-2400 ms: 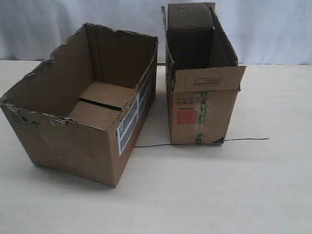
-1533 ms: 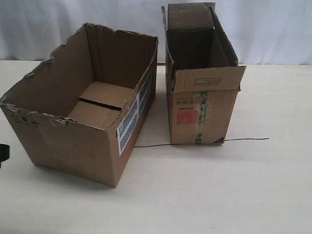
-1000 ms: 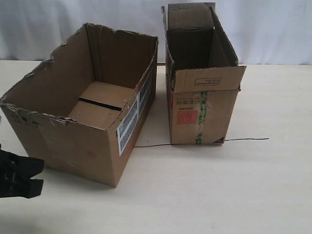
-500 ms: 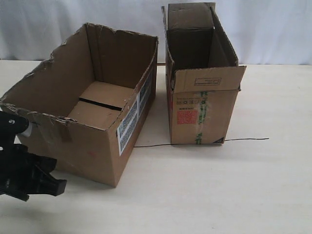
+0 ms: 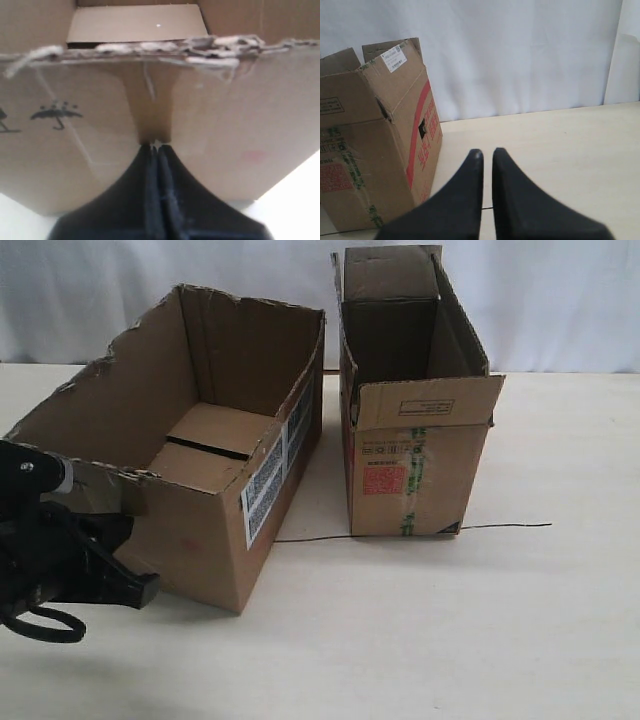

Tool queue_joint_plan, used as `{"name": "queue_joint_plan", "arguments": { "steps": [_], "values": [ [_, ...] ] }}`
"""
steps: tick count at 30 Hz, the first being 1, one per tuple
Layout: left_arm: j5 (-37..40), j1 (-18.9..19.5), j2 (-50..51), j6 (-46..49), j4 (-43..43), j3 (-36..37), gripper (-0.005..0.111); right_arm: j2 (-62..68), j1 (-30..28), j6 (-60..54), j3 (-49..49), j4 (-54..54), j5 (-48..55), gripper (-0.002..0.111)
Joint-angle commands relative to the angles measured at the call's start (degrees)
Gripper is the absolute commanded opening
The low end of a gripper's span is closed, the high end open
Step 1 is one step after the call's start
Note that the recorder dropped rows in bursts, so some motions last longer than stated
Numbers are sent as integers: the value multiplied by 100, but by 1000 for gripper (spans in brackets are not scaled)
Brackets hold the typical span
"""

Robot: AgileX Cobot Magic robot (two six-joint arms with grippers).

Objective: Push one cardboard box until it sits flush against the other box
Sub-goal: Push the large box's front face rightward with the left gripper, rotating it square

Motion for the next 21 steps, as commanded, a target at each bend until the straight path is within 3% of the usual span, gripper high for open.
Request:
{"name": "queue_joint_plan", "arguments": {
  "steps": [1, 21],
  "values": [
    [-236, -22, 273, -148, -37, -178, 0, -24, -10, 2, 27, 9, 20, 5],
    [-158, -22, 1096, -556, 133, -1238, 0, -24, -10, 16, 27, 9, 20, 5]
  ]
}}
